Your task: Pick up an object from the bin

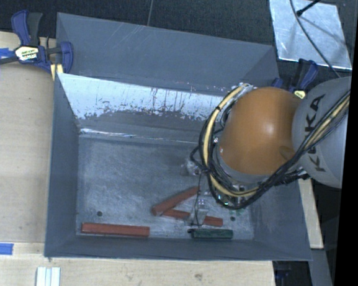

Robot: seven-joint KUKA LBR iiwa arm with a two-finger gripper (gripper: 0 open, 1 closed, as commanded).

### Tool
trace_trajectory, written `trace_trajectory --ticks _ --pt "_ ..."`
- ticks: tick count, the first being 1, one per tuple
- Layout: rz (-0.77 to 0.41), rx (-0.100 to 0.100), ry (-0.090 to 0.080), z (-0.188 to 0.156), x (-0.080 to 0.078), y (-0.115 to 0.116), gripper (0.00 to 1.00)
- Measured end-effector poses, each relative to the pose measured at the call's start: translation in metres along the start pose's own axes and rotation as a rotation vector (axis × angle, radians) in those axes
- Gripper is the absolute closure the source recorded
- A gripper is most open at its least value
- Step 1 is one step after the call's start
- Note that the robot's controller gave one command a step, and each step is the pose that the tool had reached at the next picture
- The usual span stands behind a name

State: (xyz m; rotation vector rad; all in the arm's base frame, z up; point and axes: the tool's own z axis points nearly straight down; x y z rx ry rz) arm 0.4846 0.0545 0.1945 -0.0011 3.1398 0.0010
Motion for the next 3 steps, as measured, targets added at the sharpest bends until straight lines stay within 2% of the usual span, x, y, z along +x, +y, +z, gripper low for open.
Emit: trace_trajectory --ticks 1,2,3 --pt "-0.117 0.001 0.000 0.125 -0.017 -0.023 0.00" --pt "-0.117 0.000 -0.001 0.124 -0.017 -0.023 1.00" --pt "-0.183 -0.001 -0.009 -0.012 -0.021 0.020 1.00"
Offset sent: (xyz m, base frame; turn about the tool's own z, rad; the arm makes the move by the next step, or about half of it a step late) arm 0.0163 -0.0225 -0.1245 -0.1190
